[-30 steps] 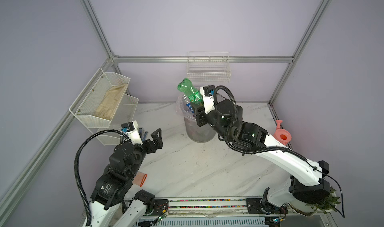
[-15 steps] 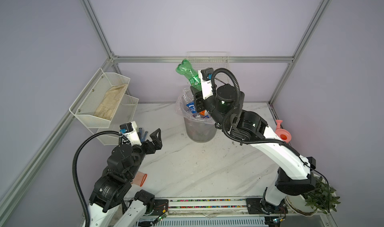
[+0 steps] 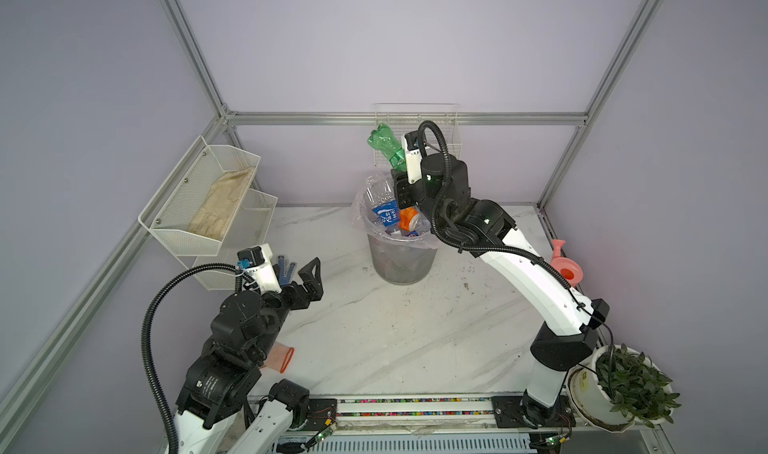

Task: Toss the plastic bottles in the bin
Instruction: 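Lower the Sprite bottle into the wastebasket and open the right gripper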

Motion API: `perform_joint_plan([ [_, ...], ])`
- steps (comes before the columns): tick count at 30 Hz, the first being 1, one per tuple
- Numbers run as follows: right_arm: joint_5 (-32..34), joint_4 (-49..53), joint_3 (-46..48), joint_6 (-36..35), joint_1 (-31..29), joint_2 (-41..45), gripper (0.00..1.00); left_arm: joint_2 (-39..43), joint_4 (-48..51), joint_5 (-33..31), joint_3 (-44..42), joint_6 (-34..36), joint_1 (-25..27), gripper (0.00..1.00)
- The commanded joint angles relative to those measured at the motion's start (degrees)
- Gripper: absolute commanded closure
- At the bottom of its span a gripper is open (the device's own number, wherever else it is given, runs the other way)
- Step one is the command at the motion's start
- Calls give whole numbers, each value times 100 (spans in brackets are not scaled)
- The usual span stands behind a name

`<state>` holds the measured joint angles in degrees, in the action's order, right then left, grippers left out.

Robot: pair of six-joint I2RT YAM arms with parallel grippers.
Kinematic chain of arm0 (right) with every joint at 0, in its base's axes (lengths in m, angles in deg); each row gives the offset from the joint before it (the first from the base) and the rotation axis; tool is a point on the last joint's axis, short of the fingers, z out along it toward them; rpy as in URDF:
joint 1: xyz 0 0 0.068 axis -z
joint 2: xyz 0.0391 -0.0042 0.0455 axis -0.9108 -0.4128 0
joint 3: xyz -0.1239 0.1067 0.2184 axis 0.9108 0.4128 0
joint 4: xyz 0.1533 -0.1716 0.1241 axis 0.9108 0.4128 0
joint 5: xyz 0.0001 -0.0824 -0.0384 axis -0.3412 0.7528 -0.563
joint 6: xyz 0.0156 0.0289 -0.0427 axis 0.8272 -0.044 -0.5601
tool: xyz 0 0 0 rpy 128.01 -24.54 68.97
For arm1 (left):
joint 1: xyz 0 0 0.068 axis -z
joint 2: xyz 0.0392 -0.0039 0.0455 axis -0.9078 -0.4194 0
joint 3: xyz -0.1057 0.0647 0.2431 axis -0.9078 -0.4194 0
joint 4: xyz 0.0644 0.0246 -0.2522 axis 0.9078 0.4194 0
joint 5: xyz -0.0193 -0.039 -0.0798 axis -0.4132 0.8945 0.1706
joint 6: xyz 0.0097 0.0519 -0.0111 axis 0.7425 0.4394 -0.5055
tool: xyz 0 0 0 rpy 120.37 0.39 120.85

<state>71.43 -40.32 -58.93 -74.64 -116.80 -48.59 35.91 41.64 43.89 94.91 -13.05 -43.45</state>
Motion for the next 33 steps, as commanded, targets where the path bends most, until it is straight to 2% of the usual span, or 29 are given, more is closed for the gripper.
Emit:
perform_joint_plan([
  [1,-98,32,-135,124,18,6,78,57,-64,-13,59,108,-40,0],
  [6,-268,65,219,467,391,-28,79,97,8,-55,6,109,-40,0],
  [10,-995,423,760,1077,998,-71,77,136,-7,-54,-48,28,-40,0],
  [11,-1068,558,882,1161,1060,-87,72,144,-16,-40,-68,13,-40,0],
  [12,-1101,655,1015,1203,1074,-72,57,146,-18,-36,-86,2,-40,0],
  [14,-1046,764,1290,1202,1067,37,7,149,-40,-26,-114,-5,-40,0],
  [15,-944,757,1393,1229,1064,132,3,142,-40,-25,-117,2,-40,0],
  [18,-652,587,1507,1237,1066,572,2,118,-40,-27,-89,37,-47,0],
  [24,-931,552,1259,1198,1064,894,2,77,-56,-55,-76,-3,-40,0],
  [33,-1029,-1,2266,1067,1066,1612,3,-129,7,-65,-77,-104,-40,0],
])
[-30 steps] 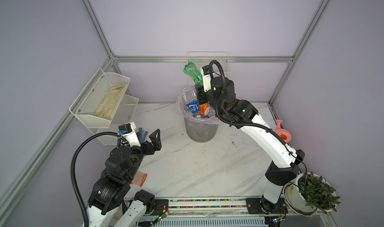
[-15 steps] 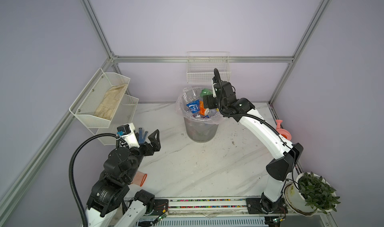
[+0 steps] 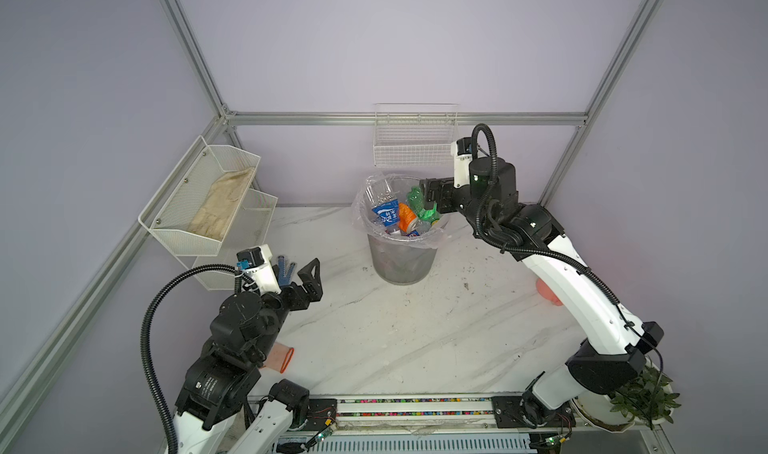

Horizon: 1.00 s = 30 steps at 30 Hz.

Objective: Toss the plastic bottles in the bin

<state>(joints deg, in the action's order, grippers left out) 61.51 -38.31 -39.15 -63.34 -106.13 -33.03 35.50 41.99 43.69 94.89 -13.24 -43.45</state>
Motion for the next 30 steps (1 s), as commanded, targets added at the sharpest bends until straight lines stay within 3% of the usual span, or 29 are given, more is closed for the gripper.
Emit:
perform_joint_plan([
  [1,26,-234,371,-99,-1,106,3,-106,-27,-115,-114,-127,-41,0],
  [10,770,-1189,1830,-457,2,750,3,-646,-183,-1103,-429,-49,-40,0],
  [14,17,-3292,3870,-1011,158,1941,3,-689,-690,-1857,-900,159,-42,0],
  [16,-123,-3848,4531,-983,310,2301,3,-675,-1148,-1981,-1216,417,-40,0],
  [25,262,-3989,5942,-594,1067,2878,3,-1492,-1325,-2806,-1333,428,-137,0],
  [30,535,-4602,6962,-312,1410,3371,3,-1594,-1817,-2664,-1568,594,-495,0],
])
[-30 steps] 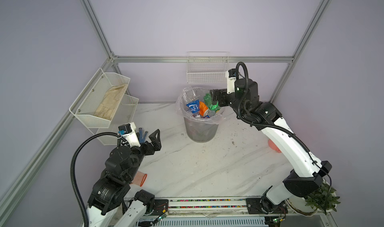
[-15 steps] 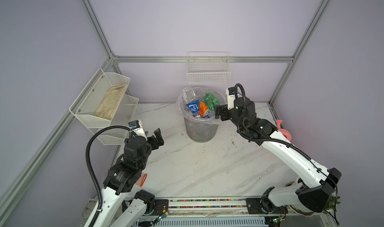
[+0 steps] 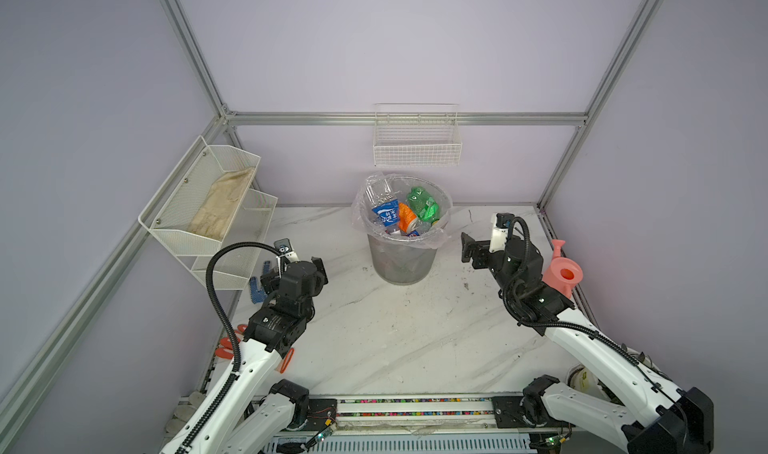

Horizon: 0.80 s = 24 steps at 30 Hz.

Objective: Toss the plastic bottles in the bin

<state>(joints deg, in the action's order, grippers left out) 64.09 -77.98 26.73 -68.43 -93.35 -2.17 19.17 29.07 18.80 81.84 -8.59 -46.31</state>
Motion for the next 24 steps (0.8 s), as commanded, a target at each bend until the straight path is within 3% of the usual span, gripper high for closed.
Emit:
perform_joint_plan([
  [1,419,-735,573,208,151,375,3,5,-591,-93,-312,115,-330,0],
  [4,808,-874,1036,224,209,612,3,-233,-633,127,-398,108,-688,0],
  [8,962,-1162,1549,-37,262,836,3,-946,-449,-286,-438,82,-1142,0],
  [10,1063,-1208,1680,-109,292,827,3,-1290,-533,-134,-496,-3,-1265,0],
  [18,1590,-1693,2299,-46,463,668,3,-1969,-959,-194,-1060,-385,-1258,0],
  [24,1860,-2525,2922,50,471,436,3,-2290,-1332,-546,-1596,-418,-954,0],
])
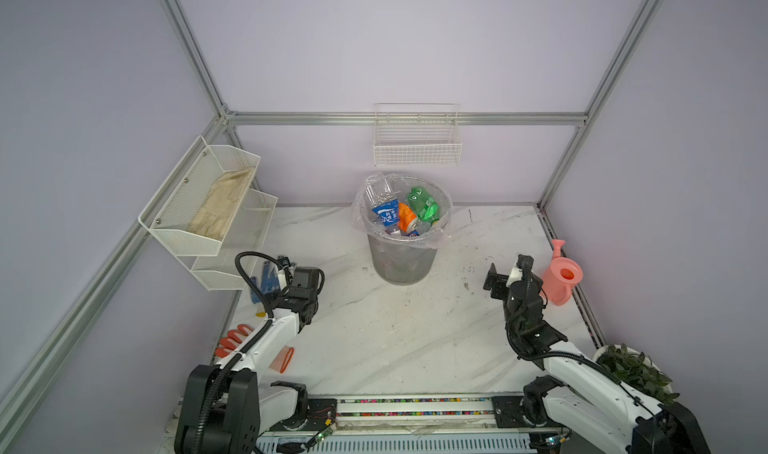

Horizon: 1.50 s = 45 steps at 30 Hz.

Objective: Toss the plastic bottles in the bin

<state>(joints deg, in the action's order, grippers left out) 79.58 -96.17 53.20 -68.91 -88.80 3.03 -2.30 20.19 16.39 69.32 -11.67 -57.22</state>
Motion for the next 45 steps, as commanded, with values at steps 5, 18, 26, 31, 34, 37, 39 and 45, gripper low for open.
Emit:
perform_joint_plan([
  [5,367,-1269,434,-118,20,-249,3,-527,-132,-525,-12,-253,233,0],
  [18,705,-3368,387,-690,59,-1783,3,-8,-2029,-913,-661,528,300,0],
  [26,303,-4854,391,-679,567,-2759,3,-31,-3456,-1060,-1015,1029,295,0],
  [31,223,-5745,447,-783,692,-3264,3,-248,-4512,-1132,-1184,1496,295,0],
  [34,95,-6302,464,-789,775,-3602,3,-403,-5011,-1021,-1237,1714,291,0],
  [37,45,-6991,522,-749,819,-4043,3,-532,-5490,-1010,-1303,1874,287,0],
  [39,91,-7605,581,-779,834,-4468,3,-597,-5969,-1019,-1424,2034,293,0],
  [45,80,-8223,630,-820,849,-4951,3,-811,-7006,-985,-1656,2351,290,0],
])
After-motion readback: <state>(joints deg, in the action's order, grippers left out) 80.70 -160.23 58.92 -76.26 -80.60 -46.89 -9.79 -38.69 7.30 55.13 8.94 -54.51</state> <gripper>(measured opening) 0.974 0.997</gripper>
